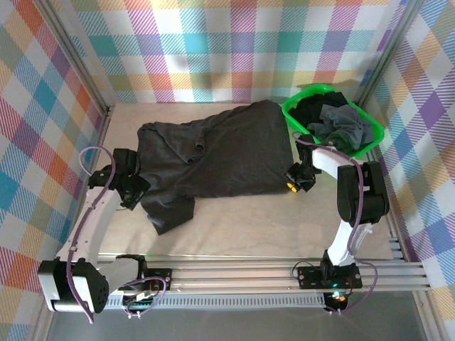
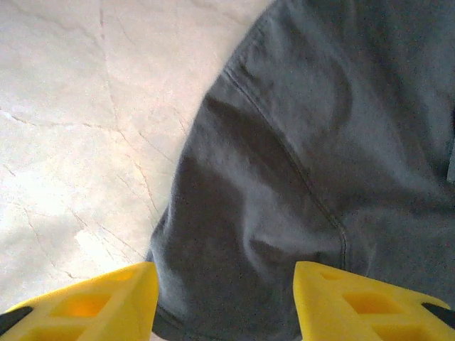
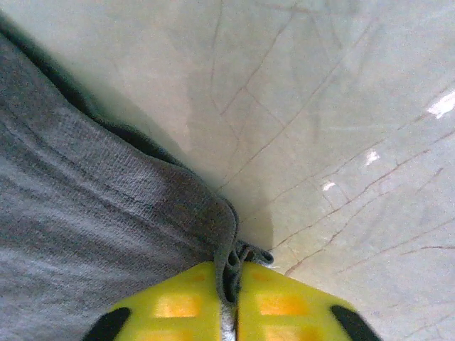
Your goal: Fold and stack the t-shirts
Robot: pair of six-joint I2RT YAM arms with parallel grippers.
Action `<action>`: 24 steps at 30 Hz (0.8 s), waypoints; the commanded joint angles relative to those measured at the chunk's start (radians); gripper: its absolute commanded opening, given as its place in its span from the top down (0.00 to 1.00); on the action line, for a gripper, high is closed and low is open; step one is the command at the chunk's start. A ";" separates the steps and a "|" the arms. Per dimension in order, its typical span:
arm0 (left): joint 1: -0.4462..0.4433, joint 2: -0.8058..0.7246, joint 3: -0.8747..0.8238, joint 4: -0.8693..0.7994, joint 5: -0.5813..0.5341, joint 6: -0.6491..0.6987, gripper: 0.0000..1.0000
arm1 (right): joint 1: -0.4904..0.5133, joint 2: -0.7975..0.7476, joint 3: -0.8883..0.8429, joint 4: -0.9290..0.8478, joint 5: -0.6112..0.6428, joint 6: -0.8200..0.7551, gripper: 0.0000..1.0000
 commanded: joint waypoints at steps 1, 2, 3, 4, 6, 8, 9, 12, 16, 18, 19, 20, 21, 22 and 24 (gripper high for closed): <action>0.035 0.014 0.032 -0.047 -0.053 0.012 0.45 | -0.020 0.021 0.047 -0.052 0.112 -0.062 1.00; 0.051 0.023 0.033 -0.038 -0.047 0.018 0.44 | -0.028 0.014 0.056 -0.063 0.126 -0.079 1.00; 0.068 0.032 0.030 -0.026 -0.036 0.025 0.43 | -0.034 0.005 0.058 -0.066 0.136 -0.093 1.00; 0.089 0.046 0.027 -0.008 -0.020 0.033 0.43 | -0.042 -0.005 0.055 -0.066 0.139 -0.110 1.00; 0.124 0.080 0.020 0.035 0.026 0.052 0.42 | -0.054 -0.019 0.052 -0.062 0.135 -0.136 1.00; 0.144 0.134 0.004 0.093 0.082 0.082 0.43 | -0.055 -0.020 0.059 -0.060 0.120 -0.168 1.00; 0.150 0.165 -0.001 0.113 0.106 0.094 0.44 | -0.054 -0.017 0.061 -0.060 0.107 -0.177 1.00; 0.154 0.271 -0.024 0.210 0.176 0.153 0.46 | -0.055 -0.013 0.066 -0.054 0.079 -0.190 1.00; 0.154 0.380 -0.047 0.349 0.222 0.225 0.45 | -0.053 -0.015 0.072 -0.055 0.059 -0.211 1.00; 0.155 0.436 -0.029 0.357 0.206 0.243 0.45 | -0.053 -0.015 0.074 -0.055 0.053 -0.223 1.00; 0.155 0.466 -0.018 0.354 0.191 0.255 0.46 | -0.054 -0.018 0.075 -0.052 0.047 -0.227 1.00; 0.155 0.492 -0.012 0.358 0.179 0.261 0.46 | -0.052 -0.018 0.076 -0.053 0.044 -0.230 1.00; 0.157 0.510 -0.012 0.368 0.174 0.267 0.46 | -0.051 -0.019 0.079 -0.053 0.041 -0.232 1.00; 0.157 0.528 -0.012 0.385 0.173 0.274 0.46 | -0.050 -0.019 0.079 -0.052 0.037 -0.233 1.00; 0.157 0.555 -0.011 0.417 0.169 0.283 0.46 | -0.047 -0.020 0.080 -0.050 0.029 -0.235 1.00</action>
